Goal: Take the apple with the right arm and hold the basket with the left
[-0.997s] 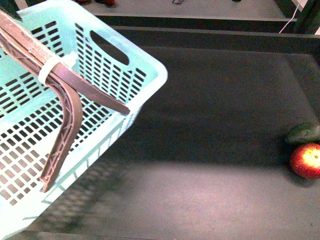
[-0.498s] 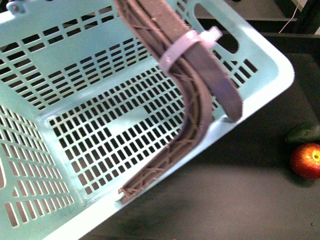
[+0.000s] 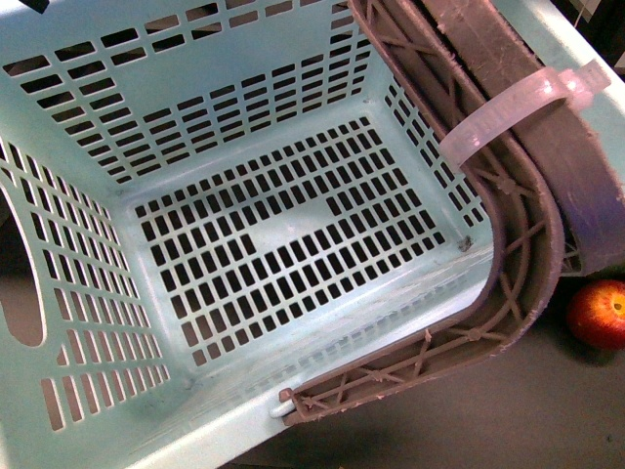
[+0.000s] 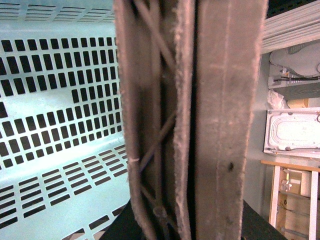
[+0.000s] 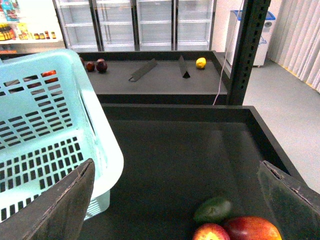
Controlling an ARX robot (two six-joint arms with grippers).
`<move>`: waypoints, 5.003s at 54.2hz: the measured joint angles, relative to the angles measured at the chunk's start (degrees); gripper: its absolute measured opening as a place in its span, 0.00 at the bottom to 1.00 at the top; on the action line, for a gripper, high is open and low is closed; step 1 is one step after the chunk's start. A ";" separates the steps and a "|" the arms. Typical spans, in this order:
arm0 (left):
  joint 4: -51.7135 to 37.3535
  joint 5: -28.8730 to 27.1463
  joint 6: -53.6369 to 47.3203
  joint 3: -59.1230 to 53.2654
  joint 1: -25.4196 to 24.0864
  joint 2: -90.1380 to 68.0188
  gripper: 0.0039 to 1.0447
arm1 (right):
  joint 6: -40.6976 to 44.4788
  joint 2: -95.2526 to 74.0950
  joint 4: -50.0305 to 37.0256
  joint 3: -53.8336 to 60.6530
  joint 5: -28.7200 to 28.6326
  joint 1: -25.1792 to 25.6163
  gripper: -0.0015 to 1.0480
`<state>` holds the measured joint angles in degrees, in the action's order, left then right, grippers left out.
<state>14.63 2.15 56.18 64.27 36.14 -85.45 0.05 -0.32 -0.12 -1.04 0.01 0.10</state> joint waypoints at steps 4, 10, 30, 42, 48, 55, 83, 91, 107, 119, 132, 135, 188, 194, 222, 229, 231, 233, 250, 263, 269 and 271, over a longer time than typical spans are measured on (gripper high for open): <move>0.00 -0.04 -0.09 0.00 0.00 0.02 0.16 | 0.00 0.00 0.00 0.00 0.00 0.00 0.92; 0.00 0.22 -0.07 0.00 0.00 0.04 0.16 | 0.00 0.00 0.00 0.00 0.00 0.00 0.92; 0.00 0.20 -0.09 0.00 0.00 0.04 0.16 | 0.00 0.00 0.00 0.00 0.00 0.00 0.92; -0.04 0.20 -0.28 -0.02 0.02 0.09 0.16 | -18.78 -19.85 24.81 -9.84 18.86 -2.47 0.92; -0.04 0.42 -0.17 -0.02 0.00 0.09 0.16 | -21.29 -24.20 22.69 -9.86 16.09 1.33 0.92; -0.04 0.37 -0.31 -0.02 0.00 0.17 0.16 | -19.58 -35.95 11.52 -10.43 8.33 10.10 0.92; -0.04 0.35 -0.28 -0.02 0.00 0.20 0.16 | -11.21 -105.48 -24.68 -29.33 6.01 13.33 0.92; -0.04 0.35 -0.28 -0.02 0.00 0.20 0.16 | -10.82 -117.39 -25.81 -34.34 7.48 11.52 0.92; -0.04 0.37 -0.28 -0.02 0.00 0.20 0.16 | -11.04 -126.55 -25.59 -40.96 7.93 9.14 0.92; -0.04 0.35 -0.31 -0.02 0.00 0.20 0.16 | -11.15 -131.49 -23.76 -46.95 9.27 8.79 0.92; -0.04 0.37 -0.28 -0.02 0.00 0.20 0.16 | -11.21 -135.64 -22.45 -51.49 9.64 8.81 0.92; -0.04 0.37 -0.28 -0.02 0.00 0.20 0.16 | -11.19 -136.56 -22.10 -52.43 9.75 8.81 0.92; -0.04 0.37 -0.28 -0.02 0.00 0.20 0.16 | -5.90 -126.97 -28.87 -44.85 7.58 9.05 0.76; -0.04 0.37 -0.31 -0.02 0.00 0.20 0.16 | -4.81 -119.62 -30.14 -40.87 5.60 9.38 0.76; -0.04 0.37 -0.28 -0.02 0.00 0.20 0.16 | -14.93 -74.99 -27.23 -34.53 6.43 -2.49 0.76; -0.04 0.31 -0.31 -0.02 0.00 0.20 0.16 | -17.14 -72.70 -27.12 -35.93 8.11 -8.94 0.76; -0.04 0.31 -0.31 -0.02 0.00 0.20 0.16 | -17.53 -72.67 -27.12 -36.00 8.15 -10.73 0.76; -0.04 0.31 -0.31 -0.02 0.00 0.20 0.16 | -17.94 -72.74 -27.08 -35.98 8.26 -12.48 0.76; -0.04 0.31 -0.28 -0.02 0.00 0.20 0.16 | -20.04 -76.98 -27.74 -33.92 8.11 -20.87 0.76; -0.04 0.33 -0.31 -0.02 0.00 0.20 0.16 | -21.49 -79.12 -27.17 -32.41 7.80 -25.66 0.76; -0.04 0.33 -0.28 -0.02 0.00 0.20 0.16 | -21.53 -79.43 -26.82 -32.33 8.26 -26.34 0.87; -0.04 0.35 -0.28 -0.02 0.00 0.20 0.16 | -21.57 -79.47 -26.82 -32.26 8.52 -26.34 0.92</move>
<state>14.59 2.50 55.90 64.25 36.14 -85.25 -21.52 -79.79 -26.94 -33.30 8.54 -26.24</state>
